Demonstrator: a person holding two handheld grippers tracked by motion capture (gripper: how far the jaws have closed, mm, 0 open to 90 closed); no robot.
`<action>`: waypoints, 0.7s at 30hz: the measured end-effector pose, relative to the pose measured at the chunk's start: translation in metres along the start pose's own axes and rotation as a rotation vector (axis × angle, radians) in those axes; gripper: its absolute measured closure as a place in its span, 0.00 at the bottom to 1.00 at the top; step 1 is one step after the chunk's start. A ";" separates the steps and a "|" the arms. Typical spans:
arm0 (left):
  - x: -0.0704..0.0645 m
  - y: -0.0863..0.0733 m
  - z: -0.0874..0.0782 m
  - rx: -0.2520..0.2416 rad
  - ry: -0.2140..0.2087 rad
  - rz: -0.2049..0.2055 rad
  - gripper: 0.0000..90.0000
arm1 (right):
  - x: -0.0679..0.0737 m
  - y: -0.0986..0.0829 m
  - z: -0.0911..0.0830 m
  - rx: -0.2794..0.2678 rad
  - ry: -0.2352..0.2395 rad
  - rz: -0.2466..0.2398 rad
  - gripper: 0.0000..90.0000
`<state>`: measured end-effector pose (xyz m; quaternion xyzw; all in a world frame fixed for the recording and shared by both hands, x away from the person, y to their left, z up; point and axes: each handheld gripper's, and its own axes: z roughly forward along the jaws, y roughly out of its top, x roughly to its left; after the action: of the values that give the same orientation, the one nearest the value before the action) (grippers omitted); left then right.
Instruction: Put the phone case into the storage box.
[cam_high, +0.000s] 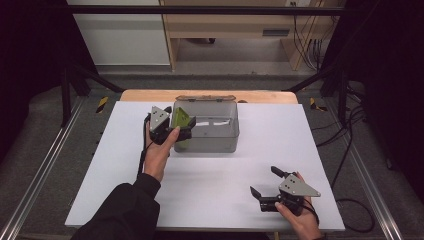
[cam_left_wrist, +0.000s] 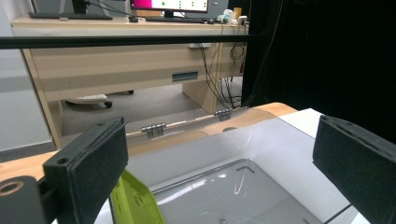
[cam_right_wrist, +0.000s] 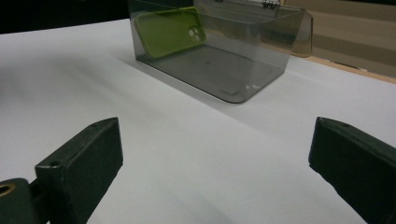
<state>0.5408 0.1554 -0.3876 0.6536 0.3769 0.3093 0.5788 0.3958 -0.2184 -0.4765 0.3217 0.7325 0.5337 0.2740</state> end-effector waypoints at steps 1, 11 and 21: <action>0.000 0.000 -0.001 -0.002 -0.001 0.000 0.03 | 0.000 0.000 0.000 0.001 0.000 0.000 0.03; 0.007 0.005 -0.010 -0.020 -0.002 -0.001 0.03 | 0.000 0.000 0.000 0.001 0.000 -0.002 0.03; 0.016 0.011 -0.021 -0.035 0.002 -0.001 0.03 | 0.000 0.000 0.000 0.001 0.000 -0.002 0.03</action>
<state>0.5329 0.1795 -0.3745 0.6428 0.3724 0.3161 0.5901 0.3956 -0.2182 -0.4764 0.3213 0.7331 0.5328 0.2745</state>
